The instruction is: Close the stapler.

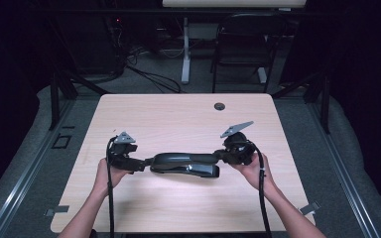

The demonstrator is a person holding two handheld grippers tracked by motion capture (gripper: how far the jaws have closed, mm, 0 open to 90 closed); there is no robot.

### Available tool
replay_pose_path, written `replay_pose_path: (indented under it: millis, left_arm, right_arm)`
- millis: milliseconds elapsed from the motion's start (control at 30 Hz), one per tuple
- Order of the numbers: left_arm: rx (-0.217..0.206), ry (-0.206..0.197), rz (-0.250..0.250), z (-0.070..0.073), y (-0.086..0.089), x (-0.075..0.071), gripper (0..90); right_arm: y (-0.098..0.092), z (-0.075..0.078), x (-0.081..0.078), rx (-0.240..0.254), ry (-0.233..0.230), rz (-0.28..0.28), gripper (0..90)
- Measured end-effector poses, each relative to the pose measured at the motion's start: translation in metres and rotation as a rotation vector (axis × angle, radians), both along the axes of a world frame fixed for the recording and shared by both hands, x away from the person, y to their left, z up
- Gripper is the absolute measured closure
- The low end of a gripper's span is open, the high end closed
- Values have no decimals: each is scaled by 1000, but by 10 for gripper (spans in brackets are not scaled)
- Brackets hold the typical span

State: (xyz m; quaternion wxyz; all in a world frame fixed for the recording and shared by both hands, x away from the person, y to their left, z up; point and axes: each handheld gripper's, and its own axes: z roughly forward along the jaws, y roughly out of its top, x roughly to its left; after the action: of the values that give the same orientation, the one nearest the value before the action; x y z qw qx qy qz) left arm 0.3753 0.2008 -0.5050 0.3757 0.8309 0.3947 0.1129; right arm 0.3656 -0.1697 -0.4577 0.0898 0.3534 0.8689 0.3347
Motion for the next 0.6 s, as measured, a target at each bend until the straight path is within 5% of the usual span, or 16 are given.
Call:
replay_pose_path:
  millis: [233, 600]
  left_arm:
    - [-1, -3, 13, 0, 5, 0, 136]
    - [17, 11, 50, -4, 15, 3, 104]
  right_arm:
    - [-25, 21, -6, 9, -104, -63, 729]
    - [-75, 24, -15, 12, -118, -187, 324]
